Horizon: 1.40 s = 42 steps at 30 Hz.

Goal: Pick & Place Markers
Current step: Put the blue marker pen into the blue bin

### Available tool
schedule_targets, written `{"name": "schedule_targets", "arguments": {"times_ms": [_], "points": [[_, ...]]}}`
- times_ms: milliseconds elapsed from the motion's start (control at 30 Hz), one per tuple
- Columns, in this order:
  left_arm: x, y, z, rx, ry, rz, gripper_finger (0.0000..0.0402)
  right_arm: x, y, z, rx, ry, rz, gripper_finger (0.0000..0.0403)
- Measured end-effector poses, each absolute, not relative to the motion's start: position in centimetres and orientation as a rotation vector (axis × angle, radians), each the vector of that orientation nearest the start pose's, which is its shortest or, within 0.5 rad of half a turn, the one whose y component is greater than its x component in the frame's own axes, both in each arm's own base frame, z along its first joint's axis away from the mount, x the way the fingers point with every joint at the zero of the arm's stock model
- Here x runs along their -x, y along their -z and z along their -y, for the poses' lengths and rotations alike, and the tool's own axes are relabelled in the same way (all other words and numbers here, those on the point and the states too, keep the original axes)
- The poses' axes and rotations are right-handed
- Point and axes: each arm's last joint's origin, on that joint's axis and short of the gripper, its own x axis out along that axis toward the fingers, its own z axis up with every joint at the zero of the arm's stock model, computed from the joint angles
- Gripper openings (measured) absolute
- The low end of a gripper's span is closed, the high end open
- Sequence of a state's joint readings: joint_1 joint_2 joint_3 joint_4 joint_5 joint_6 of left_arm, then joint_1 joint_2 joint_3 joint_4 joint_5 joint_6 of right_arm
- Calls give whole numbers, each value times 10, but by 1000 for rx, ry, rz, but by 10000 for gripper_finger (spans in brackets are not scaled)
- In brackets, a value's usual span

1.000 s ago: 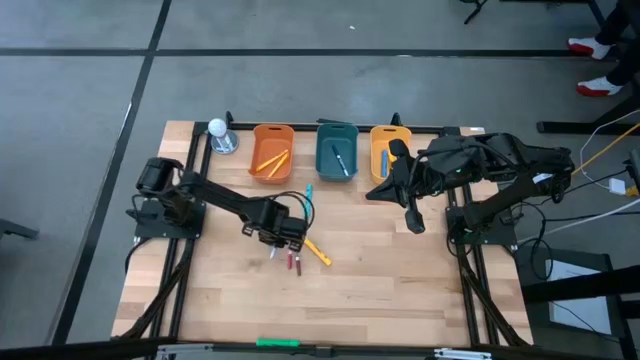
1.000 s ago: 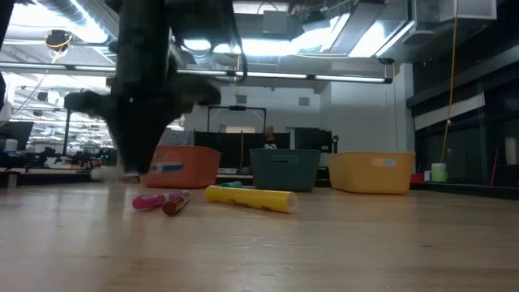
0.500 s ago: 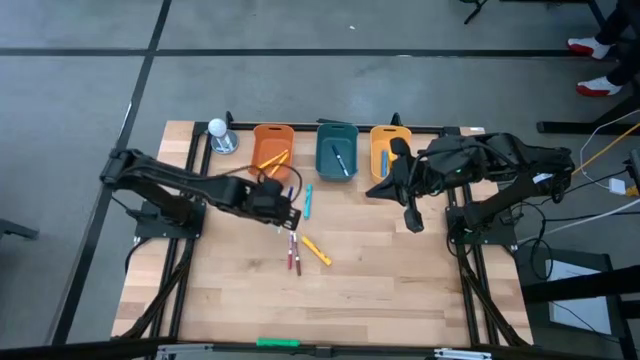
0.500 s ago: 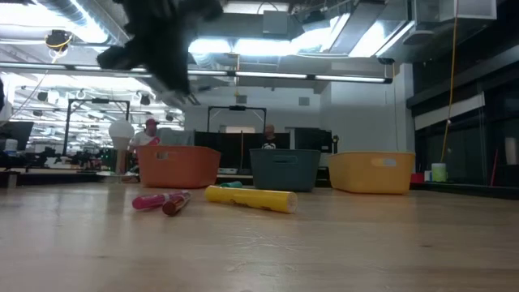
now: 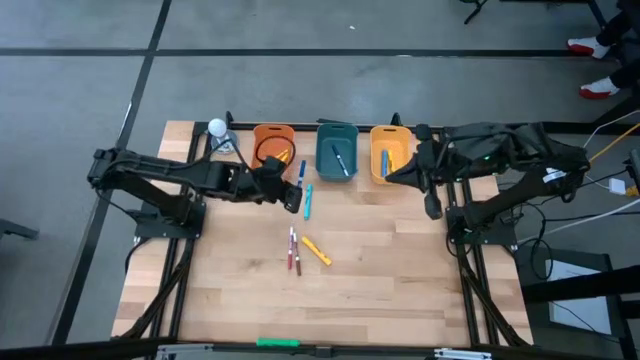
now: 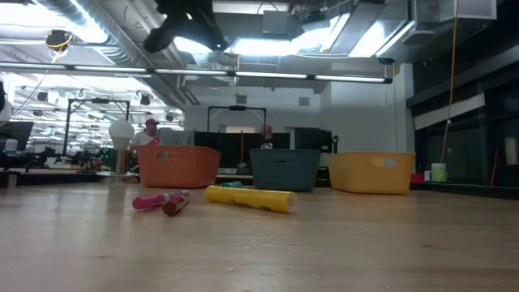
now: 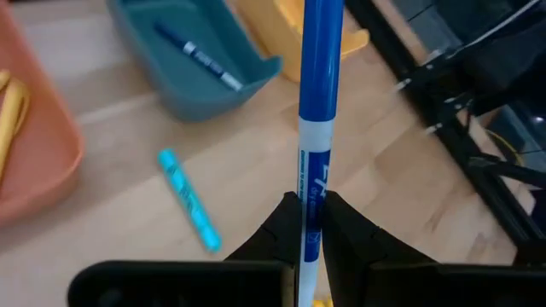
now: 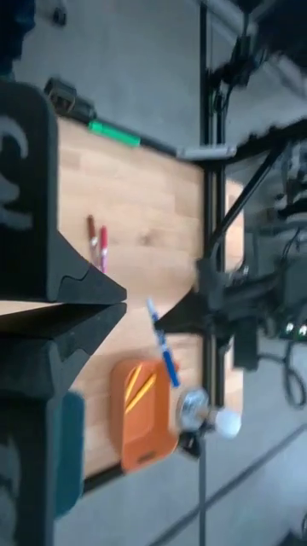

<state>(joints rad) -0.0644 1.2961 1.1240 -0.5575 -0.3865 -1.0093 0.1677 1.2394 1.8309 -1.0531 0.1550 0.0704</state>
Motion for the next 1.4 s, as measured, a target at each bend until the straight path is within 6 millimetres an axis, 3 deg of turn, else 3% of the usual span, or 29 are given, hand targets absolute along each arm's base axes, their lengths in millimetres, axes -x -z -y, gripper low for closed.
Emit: {"name": "schedule_targets", "arguments": {"times_ms": [400,867,1400], "points": [[-279,-322,-24,738,-576,-398,22,-151,-504,-19,15,83,-431,0],[-279,-328,-53,730,-571,-337,22,-102,-491,-8,-35,182,-399,0],[-280,-342,-77,731,-538,-183,22,-77,-486,-2,-53,226,-356,0]]}}
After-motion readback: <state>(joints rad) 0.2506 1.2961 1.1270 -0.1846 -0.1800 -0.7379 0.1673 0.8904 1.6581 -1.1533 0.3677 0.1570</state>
